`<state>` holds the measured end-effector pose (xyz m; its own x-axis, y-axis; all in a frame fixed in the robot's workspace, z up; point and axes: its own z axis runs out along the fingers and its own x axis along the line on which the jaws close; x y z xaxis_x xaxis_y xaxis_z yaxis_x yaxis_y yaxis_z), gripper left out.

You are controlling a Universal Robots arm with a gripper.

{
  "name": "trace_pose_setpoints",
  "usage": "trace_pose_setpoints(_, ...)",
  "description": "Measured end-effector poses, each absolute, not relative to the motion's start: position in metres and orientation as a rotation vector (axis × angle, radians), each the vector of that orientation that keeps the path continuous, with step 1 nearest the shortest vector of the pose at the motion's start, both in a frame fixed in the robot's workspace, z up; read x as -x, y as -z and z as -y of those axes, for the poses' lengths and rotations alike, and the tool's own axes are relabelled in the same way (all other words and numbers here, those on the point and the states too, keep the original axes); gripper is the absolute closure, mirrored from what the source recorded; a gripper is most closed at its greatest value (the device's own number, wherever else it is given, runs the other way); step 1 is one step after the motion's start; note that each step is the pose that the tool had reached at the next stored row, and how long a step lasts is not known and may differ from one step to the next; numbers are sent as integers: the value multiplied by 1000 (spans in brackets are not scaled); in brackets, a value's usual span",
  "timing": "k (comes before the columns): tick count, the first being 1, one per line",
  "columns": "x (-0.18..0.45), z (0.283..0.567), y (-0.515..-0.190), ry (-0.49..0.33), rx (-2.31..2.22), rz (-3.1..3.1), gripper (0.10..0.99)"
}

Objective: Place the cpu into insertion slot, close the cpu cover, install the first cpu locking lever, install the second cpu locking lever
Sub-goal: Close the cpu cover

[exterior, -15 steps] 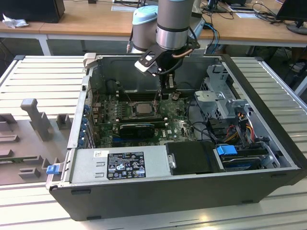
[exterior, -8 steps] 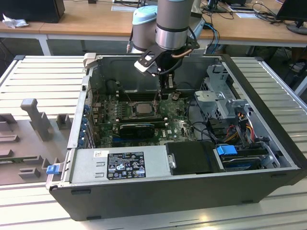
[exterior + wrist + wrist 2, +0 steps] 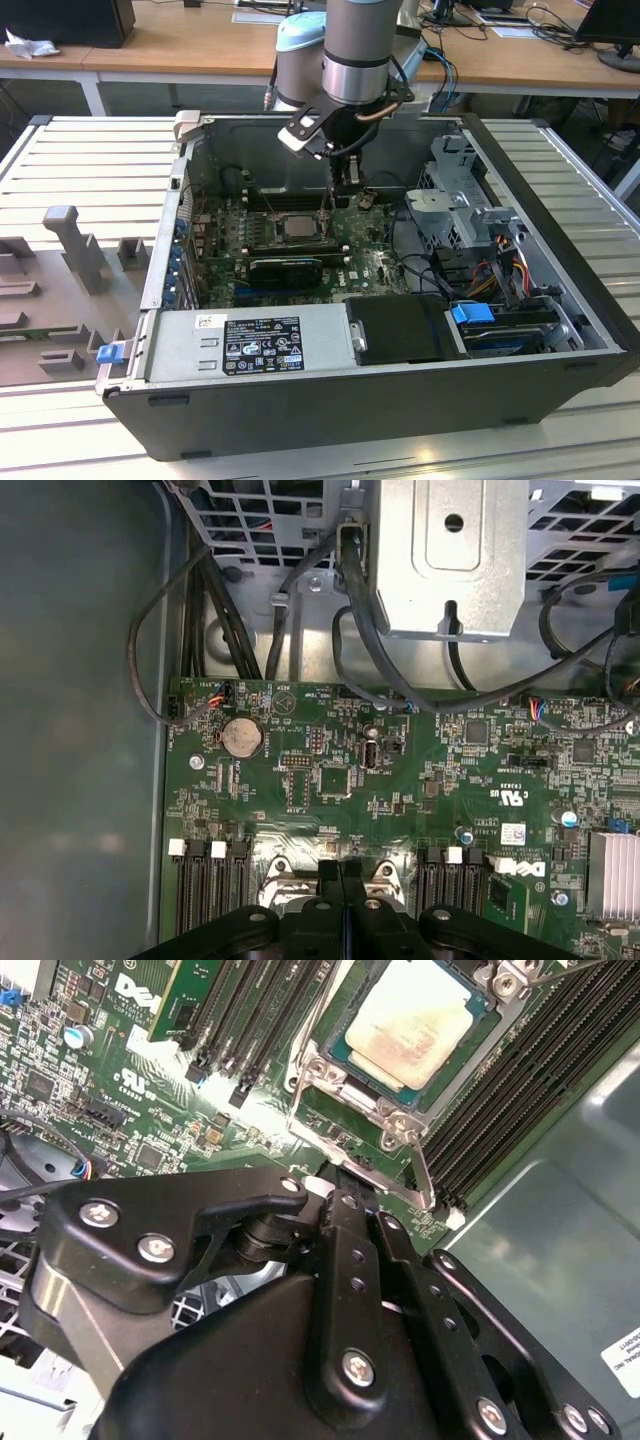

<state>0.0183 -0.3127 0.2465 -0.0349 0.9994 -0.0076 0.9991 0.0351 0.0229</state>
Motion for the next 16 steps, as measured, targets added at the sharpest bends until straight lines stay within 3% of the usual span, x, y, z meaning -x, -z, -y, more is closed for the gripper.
trace_pose_setpoints(16,-8,313,-246,-18,-2167,-2244,980)
